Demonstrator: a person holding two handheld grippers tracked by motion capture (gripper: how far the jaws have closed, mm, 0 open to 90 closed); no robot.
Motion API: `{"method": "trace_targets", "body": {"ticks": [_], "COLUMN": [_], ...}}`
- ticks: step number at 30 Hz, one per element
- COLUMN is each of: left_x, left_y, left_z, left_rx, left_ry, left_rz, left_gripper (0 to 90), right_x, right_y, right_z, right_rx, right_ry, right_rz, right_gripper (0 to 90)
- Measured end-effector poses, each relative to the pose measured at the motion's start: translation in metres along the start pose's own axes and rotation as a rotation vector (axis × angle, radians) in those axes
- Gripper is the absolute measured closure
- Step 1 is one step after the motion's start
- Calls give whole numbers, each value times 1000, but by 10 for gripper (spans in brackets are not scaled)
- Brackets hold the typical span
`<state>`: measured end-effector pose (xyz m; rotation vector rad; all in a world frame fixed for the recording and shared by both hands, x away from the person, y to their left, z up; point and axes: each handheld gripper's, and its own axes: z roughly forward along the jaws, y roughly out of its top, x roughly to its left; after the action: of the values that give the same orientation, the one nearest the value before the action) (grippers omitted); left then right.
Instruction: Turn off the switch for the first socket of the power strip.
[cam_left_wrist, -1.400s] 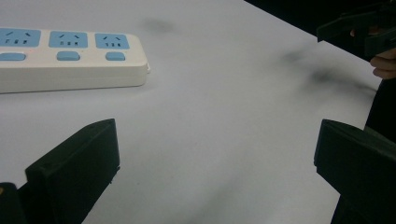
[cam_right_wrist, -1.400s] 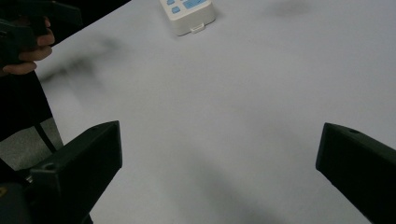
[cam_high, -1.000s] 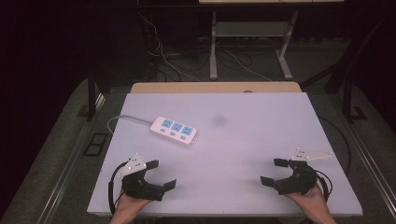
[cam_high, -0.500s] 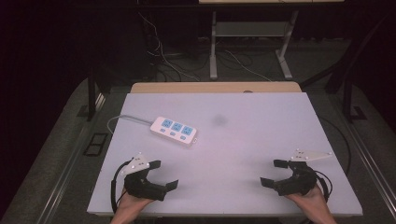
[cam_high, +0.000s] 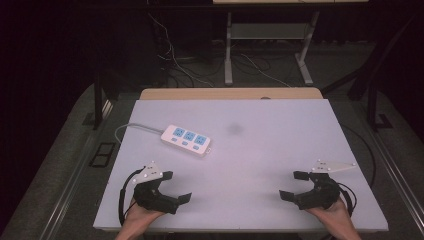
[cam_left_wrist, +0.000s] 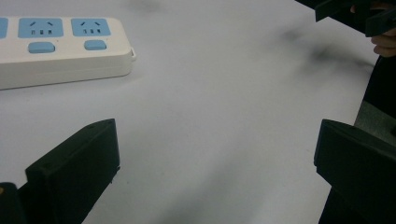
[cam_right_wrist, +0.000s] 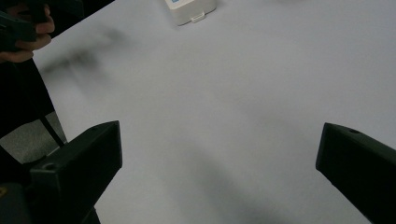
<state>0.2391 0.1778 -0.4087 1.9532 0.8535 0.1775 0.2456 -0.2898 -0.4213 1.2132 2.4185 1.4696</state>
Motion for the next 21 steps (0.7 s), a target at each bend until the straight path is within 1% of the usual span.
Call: {"method": "trace_targets", "body": {"ticks": [5,17,21], "left_x": [3,13,15], "left_y": [7,22,26], "left_z": [-2,-4,-5], "left_rx": [10,46,47], "left_ry": [-3,4,8], "left_rz": [5,17,22], "left_gripper": [0,0,0], "right_x": [0,0,0], "right_y": [0,-1,-1], "right_z": [-1,0,0], "right_rx": [-1,6,6], "right_ry": [-1,-4,-4], "right_rz": [-2,1,0], "right_gripper": [3,3,3]}}
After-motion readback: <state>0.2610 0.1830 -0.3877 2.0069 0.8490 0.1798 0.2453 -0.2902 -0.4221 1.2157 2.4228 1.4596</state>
